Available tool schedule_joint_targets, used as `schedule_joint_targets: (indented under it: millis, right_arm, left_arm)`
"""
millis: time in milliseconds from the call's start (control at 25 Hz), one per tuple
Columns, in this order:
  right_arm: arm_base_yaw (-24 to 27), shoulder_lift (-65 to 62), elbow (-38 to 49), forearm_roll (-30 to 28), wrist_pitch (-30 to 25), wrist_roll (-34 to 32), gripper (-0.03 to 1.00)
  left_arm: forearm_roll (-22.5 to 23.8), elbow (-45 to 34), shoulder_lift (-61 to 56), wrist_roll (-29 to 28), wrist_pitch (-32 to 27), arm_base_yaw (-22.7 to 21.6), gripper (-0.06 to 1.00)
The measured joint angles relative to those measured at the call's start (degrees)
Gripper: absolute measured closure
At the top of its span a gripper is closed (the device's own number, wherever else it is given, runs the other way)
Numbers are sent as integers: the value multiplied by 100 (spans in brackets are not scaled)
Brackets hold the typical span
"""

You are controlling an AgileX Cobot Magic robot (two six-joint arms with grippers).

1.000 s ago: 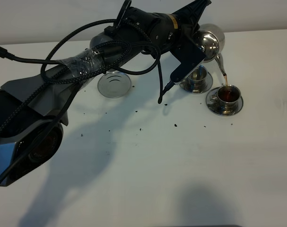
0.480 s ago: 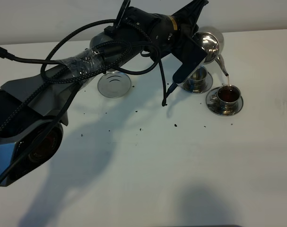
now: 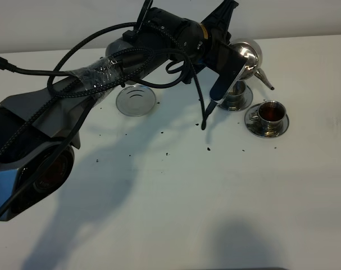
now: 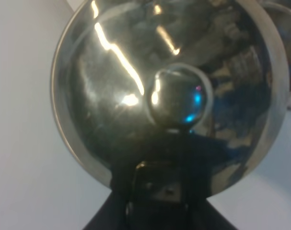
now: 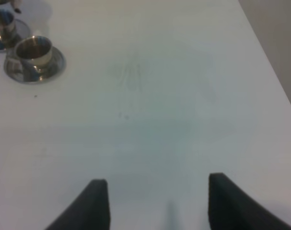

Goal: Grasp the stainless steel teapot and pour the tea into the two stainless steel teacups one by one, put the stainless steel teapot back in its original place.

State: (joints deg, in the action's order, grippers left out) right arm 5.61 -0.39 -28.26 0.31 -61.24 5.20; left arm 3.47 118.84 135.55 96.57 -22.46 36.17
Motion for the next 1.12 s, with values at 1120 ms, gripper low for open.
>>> schedule_joint_targets:
  millis: [1120]
  right_arm:
    - [0, 0, 0, 0, 0, 0, 52]
  left_arm:
    - [-1516, -12, -632, -5059, -4563, 0, 70]
